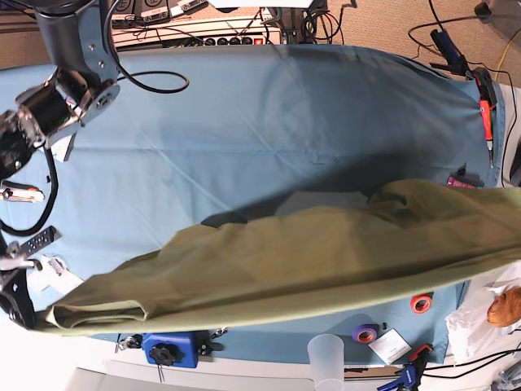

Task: Layout the t-shirt on the table in an organized manner, then fold the t-shirt properly
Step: 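Swing the stretched shirt toward the right gripper's side and release with left gripper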

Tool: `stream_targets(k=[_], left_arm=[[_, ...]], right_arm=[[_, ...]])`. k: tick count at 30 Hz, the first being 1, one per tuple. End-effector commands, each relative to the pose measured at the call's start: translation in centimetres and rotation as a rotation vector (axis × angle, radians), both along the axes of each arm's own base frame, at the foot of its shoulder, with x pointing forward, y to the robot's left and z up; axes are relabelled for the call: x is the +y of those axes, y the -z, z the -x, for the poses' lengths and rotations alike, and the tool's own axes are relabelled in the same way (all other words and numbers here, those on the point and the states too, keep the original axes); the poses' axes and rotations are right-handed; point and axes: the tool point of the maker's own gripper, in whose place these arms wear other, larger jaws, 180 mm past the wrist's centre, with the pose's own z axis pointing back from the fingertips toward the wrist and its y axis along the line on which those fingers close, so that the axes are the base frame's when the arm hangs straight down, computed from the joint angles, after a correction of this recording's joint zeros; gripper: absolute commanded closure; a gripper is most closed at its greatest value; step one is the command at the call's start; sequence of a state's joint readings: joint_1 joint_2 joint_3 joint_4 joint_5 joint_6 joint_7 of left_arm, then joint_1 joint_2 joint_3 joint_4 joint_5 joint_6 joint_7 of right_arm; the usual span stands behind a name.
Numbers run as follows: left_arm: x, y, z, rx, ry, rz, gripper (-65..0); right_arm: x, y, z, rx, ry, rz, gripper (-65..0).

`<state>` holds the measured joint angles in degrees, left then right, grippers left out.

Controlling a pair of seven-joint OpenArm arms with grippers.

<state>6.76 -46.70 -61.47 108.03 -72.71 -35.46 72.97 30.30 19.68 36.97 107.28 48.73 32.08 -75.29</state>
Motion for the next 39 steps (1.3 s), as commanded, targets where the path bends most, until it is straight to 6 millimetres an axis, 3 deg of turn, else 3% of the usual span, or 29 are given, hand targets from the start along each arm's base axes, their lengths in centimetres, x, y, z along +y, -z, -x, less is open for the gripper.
stream_targets(k=[1, 7, 12, 16, 22, 26, 32, 39], left_arm=[[1.1, -1.0, 0.6, -0.015, -0.052, -0.043, 0.0], [0.5, -0.8, 4.5, -0.066, -0.112, -0.036, 0.0], [0.0, -0.9, 6.5, -0.084, -0.131, -0.058, 0.0], [0.4, -0.9, 7.2, -0.090, -0.158, -0.050, 0.0], [0.6, -0.9, 7.4, -0.094, -0.168, -0.045, 0.0], [0.6, -0.9, 7.4, -0.094, -0.168, -0.045, 0.0], [0.5, -1.0, 7.4, -0.101, -0.165, -0.043, 0.0], [0.4, -1.5, 7.2, -0.128, -0.160, -0.038, 0.0]], right_arm=[[-0.8, -1.8, 0.8, -0.061, 0.035, 0.033, 0.0], [0.1, -1.1, 4.5, -0.075, 0.079, 0.151, 0.0], [-1.2, -0.5, 7.6, -0.076, 0.165, 0.195, 0.0], [-2.3, -0.6, 10.0, -0.085, 0.227, 0.214, 0.0], [-3.1, -2.6, 13.6, -0.155, 0.331, 0.283, 0.0], [-4.8, -2.8, 15.1, -0.161, 0.405, 0.280, 0.0], [-4.1, -1.3, 14.7, -0.131, 0.383, 0.251, 0.0], [0.8, 1.2, 11.6, -0.090, 0.203, 0.209, 0.0]])
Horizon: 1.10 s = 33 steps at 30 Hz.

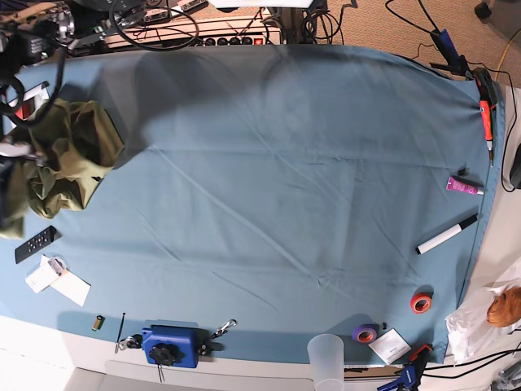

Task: Layout the t-shirt on the table in an organized manner, then fold the t-shirt properly
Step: 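Swing the stretched shirt toward the right gripper's side and release with left gripper, then drag the bunched shirt along the table edge with the right gripper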

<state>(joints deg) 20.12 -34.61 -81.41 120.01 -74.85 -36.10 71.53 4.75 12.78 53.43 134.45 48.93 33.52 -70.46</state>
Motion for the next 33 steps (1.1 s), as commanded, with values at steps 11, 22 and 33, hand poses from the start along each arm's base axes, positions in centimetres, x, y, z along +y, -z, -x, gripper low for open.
stream_targets(k=[11, 22, 33], left_arm=[[-0.4, -1.7, -0.4, -0.058, 0.027, -0.018, 0.0], [-0.7, -1.9, -0.4, -0.067, 0.041, -0.007, 0.0], [-6.3, 3.3, -3.7, 0.040, 0.232, 0.093, 0.0]], right_arm=[[16.9, 1.3, -4.5, -0.032, -0.492, -0.080, 0.0], [16.5, -0.1, -6.6, -0.088, -0.338, -0.031, 0.0], [7.8, -0.1, -14.4, -0.023, -0.083, 0.045, 0.0]])
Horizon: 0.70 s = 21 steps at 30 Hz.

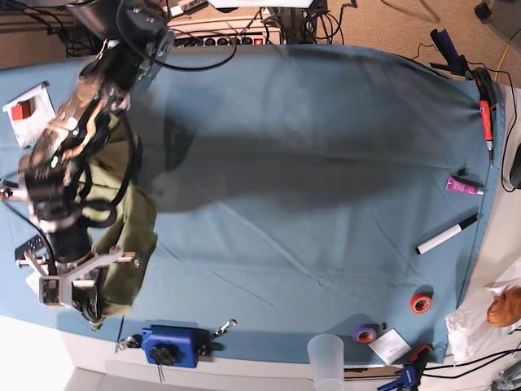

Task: Layout the t-shirt on the table in an organized manner, then fold the t-shirt properly
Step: 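Drag the bunched shirt along the table edge with the right gripper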

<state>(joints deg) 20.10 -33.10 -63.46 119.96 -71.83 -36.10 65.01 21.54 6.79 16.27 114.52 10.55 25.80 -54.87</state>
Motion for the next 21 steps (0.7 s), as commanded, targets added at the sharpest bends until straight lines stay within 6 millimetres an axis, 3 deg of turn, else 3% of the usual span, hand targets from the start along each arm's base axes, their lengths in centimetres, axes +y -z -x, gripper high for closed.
stream_targets(k=[1, 5, 8, 14, 19, 21], left_arm=[[-0.7, -0.5, -0.6, -0.034, 0.022, 0.000, 0.0], [-2.8, 1.5, -2.0, -0.026, 0.046, 0.027, 0.0], [-3.6, 1.2, -2.6, -0.062, 0.046, 0.069, 0.0], [-3.5, 0.8, -2.9, -0.081, 0.045, 0.071, 0.0], [-3.5, 0.8, -2.9, -0.078, 0.044, 0.071, 0.0], [-3.5, 0.8, -2.9, -0.078, 0.044, 0.070, 0.0]], right_arm=[[-0.4, -2.7, -1.1, -0.080, -0.006, -0.009, 0.0], [-2.2, -2.9, -4.8, -0.033, 0.006, -0.057, 0.0], [-3.3, -2.8, -6.7, 0.001, 0.014, -0.087, 0.0], [-3.9, -0.7, -7.7, 0.126, 0.019, -0.095, 0.0], [-3.7, -0.2, -7.5, 0.158, 0.005, -0.092, -18.7], [-3.7, -0.3, -7.5, 0.151, 0.004, -0.091, -19.9]])
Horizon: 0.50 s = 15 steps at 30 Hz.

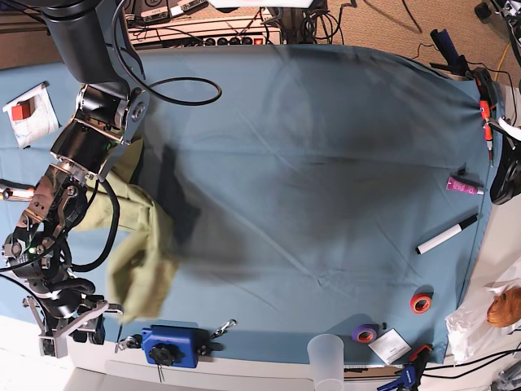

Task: Layout the t-shirt on the table in an organized manner, then fold the t-shirt properly
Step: 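Drag the bunched shirt along the table edge with the right gripper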

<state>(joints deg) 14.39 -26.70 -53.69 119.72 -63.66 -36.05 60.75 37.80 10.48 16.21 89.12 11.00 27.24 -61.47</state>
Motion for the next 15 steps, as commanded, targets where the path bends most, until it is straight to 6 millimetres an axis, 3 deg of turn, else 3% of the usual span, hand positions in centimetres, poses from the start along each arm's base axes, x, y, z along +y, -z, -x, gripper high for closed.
stream_targets(k=[1, 4, 9, 15], left_arm=[[-0.1, -1.5, -0.2, -0.049, 0.011, -0.005, 0.0], [-0.1, -1.5, -0.2, -0.049, 0.011, -0.005, 0.0], [-0.1, -1.4, -0.2, -0.049, 0.011, -0.005, 0.0], [0.3, -1.0, -0.1, -0.033, -0.004, -0.023, 0.0]], right_arm=[[-0.1, -3.3, -0.5, -0.094, -0.008, 0.004, -19.9], [-0.2, -3.6, 0.0, -0.043, 0.001, 0.011, -19.9], [1.5, -4.5, 3.4, -0.011, -0.089, 0.054, -19.8], [-0.2, 1.1, 7.5, 0.124, -0.075, 0.163, -19.8]])
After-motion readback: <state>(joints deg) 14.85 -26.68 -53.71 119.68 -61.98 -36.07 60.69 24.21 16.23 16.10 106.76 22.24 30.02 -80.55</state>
